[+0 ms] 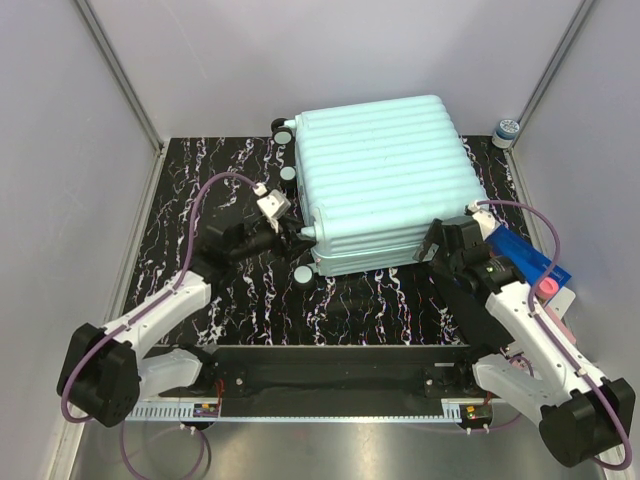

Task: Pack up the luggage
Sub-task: Zip the luggage at the center of the board.

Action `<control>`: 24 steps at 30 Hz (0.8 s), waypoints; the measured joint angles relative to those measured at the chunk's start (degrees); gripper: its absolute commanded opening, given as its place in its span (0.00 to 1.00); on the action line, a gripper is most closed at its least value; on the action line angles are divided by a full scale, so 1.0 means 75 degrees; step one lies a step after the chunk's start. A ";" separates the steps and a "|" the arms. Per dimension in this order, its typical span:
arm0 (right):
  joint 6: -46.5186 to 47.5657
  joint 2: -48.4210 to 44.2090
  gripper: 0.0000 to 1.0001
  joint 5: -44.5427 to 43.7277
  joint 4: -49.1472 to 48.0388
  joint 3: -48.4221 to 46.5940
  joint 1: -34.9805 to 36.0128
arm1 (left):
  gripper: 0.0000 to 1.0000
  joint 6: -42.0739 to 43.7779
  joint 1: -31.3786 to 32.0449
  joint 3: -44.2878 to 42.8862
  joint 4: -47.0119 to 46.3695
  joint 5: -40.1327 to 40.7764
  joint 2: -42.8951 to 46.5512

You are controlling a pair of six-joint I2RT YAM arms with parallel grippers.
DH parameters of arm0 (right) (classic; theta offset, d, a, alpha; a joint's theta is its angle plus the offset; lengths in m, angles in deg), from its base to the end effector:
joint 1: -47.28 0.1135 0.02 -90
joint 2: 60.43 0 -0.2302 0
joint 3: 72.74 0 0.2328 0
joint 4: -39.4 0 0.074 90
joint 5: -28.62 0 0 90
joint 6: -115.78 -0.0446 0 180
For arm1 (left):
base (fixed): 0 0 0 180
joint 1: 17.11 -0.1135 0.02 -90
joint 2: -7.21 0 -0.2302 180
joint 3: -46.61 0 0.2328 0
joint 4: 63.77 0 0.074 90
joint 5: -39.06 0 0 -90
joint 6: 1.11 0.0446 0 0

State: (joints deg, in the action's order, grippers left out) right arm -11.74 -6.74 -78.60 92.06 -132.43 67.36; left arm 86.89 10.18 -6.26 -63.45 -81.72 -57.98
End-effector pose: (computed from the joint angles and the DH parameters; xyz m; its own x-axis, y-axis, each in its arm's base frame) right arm 0.1879 0.0546 0.2385 -0.6253 0.3908 -0.6755 0.3073 0.9189 0.2472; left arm 0.2210 -0.1397 0.2482 -0.2236 0.0816 -0.9713 0.8304 0.5377 -0.1460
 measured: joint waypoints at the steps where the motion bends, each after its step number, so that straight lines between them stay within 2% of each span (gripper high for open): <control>1: 0.0000 0.0041 1.00 0.0000 -0.0032 0.0000 0.0000 | 0.00 -0.0029 0.0006 0.0058 -0.0050 0.0020 0.0038; 10: 0.0061 0.0530 1.00 0.0087 -0.0239 -0.0003 0.0000 | 0.00 -0.0606 0.0446 0.1431 -0.1017 0.0557 0.1294; 19: 0.0303 0.1163 1.00 0.0239 -0.0437 -0.0347 0.0003 | 0.00 -0.1105 0.1128 0.2393 -0.0950 0.1399 0.2719; 24: 0.0463 0.1760 1.00 0.0187 -0.0729 -0.0662 -0.0032 | 0.00 -0.1207 0.1396 0.2457 -0.0901 0.1609 0.2833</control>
State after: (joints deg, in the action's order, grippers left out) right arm -8.27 6.46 -77.20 86.59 -137.39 67.12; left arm 77.84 20.65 12.16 -70.20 -69.66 -36.73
